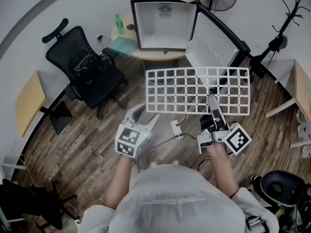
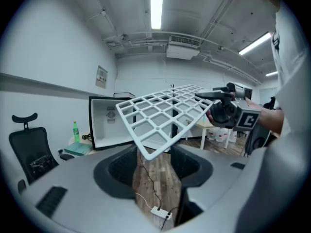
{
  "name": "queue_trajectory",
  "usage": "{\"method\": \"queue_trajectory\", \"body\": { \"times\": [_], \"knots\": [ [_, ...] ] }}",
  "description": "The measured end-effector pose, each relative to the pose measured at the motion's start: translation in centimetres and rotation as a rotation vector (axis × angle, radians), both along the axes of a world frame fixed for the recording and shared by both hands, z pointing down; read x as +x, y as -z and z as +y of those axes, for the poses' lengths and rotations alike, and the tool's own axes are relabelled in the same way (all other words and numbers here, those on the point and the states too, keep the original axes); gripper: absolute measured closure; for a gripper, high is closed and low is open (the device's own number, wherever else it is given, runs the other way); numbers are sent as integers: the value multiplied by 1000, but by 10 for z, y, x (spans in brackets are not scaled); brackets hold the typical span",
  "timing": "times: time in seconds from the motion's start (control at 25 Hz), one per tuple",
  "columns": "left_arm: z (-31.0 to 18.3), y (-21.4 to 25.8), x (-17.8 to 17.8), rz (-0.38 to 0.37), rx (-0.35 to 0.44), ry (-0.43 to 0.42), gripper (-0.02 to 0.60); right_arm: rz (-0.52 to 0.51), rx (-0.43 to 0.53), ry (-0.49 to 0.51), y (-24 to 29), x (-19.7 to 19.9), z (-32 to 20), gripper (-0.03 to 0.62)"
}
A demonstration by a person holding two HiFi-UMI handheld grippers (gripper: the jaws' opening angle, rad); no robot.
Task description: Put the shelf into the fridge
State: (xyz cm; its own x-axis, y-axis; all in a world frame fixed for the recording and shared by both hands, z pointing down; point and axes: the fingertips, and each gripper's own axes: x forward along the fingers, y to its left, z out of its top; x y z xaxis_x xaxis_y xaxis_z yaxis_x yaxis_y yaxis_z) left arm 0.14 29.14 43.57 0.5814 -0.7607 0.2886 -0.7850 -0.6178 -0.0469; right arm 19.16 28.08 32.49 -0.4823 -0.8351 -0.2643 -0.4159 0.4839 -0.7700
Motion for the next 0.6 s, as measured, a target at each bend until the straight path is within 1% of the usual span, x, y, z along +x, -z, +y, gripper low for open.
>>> {"method": "queue_trajectory", "body": {
  "times": [0.12,0.32,0.44,0.6],
  "knots": [
    [-3,-1,1,-3,0,6,359,30,0,-4,0,0,-3,556],
    [-6,-2,3,-13,-4,5,359,47,-19,-7,-5,4,-6,554],
    [-7,-4,5,-14,-7,10,359,65,-2,9,-3,4,-7,553],
    [-11,-1,9,9,15,18,362,129,31,24,1,6,-10,545]
  ]
}}
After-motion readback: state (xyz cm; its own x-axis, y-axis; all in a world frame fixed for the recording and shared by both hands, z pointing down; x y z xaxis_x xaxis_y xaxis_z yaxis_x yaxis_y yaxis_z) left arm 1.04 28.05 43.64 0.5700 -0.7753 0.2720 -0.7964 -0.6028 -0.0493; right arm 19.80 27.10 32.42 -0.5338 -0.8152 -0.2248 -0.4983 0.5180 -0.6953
